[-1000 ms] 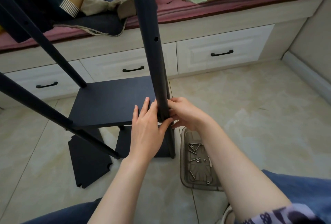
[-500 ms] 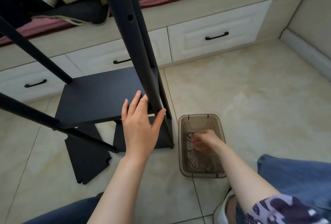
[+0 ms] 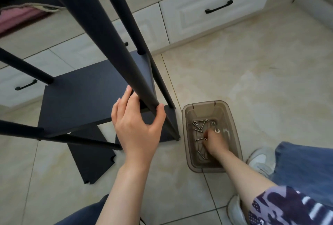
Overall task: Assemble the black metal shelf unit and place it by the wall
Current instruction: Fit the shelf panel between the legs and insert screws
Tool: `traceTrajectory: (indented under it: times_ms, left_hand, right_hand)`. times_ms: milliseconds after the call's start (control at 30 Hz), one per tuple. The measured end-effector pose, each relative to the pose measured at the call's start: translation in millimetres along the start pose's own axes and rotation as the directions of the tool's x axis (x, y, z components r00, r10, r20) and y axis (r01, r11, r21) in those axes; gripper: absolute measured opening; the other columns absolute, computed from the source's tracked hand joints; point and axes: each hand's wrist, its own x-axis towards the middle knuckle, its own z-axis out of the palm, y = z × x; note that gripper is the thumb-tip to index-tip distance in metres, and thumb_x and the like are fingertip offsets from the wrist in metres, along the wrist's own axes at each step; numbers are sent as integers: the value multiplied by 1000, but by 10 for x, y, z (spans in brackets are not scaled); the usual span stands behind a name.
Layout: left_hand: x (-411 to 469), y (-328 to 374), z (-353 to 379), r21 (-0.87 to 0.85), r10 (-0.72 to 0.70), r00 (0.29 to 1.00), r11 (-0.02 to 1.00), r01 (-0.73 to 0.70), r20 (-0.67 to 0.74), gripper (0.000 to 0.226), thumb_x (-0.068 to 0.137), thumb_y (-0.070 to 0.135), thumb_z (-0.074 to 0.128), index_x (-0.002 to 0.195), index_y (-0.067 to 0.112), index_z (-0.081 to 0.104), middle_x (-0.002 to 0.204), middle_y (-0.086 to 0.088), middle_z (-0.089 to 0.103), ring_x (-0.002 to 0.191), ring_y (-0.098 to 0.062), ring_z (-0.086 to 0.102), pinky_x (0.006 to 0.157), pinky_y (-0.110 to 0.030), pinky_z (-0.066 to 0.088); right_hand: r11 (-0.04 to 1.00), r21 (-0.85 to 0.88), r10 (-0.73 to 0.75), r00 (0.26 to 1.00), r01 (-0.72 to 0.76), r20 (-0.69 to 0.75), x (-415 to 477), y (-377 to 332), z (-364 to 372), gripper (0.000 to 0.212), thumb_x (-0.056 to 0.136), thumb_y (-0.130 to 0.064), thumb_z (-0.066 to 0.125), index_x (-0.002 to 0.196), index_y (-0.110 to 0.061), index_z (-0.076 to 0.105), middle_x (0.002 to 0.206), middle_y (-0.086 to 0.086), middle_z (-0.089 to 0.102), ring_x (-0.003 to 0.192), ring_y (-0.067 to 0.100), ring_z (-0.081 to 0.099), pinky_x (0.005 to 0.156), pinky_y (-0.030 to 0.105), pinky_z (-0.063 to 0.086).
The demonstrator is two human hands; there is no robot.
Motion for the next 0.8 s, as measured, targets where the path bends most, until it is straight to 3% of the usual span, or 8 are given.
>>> traceTrajectory:
  times_ms: [133,333,500,700,800]
  left_hand:
    - [-2,28,21,1,-21,1000,1000,21,-23,46,88,39,63,127,15,63,123,-7,68,130,-26,54,115,-41,30]
    - [1,33,25,4,-30,999,1000,30,-16,46,88,40,62,126,14,63,123,-8,67,129,-26,54,115,-36,27]
    - [11,47,-1,-15,-35,999,999,35,-2,45,87,39,63,126,16,63,122,-6,67,129,-27,55,114,-36,28]
    - [25,112,-81,-41,-70,997,997,72,37,40,85,33,71,122,18,64,125,-1,66,132,-22,50,115,-42,31]
    - [47,163,-133,-46,-110,990,992,114,83,36,85,27,77,118,18,64,123,-3,66,131,-24,50,115,-49,33]
  right_hand:
    - [992,-128,-11,999,7,-32,2,-52,4,21,98,-13,54,119,-15,54,117,11,66,108,30,63,78,31,47]
    - [989,-146,24,999,-30,-42,-30,-52,-58,20,97,-9,51,117,-9,58,119,15,65,112,34,63,84,33,50]
    - [998,34,61,998,-60,-21,-86,-81,-132,32,99,-23,53,122,0,54,122,20,63,113,36,60,85,34,48]
    - [972,222,89,996,-83,-17,-170,-123,-258,27,97,-22,54,102,3,62,106,24,66,103,37,62,72,28,38]
    - [948,312,89,994,-67,-56,-246,-224,-372,26,97,-21,54,80,-4,61,87,18,64,92,34,60,69,29,35]
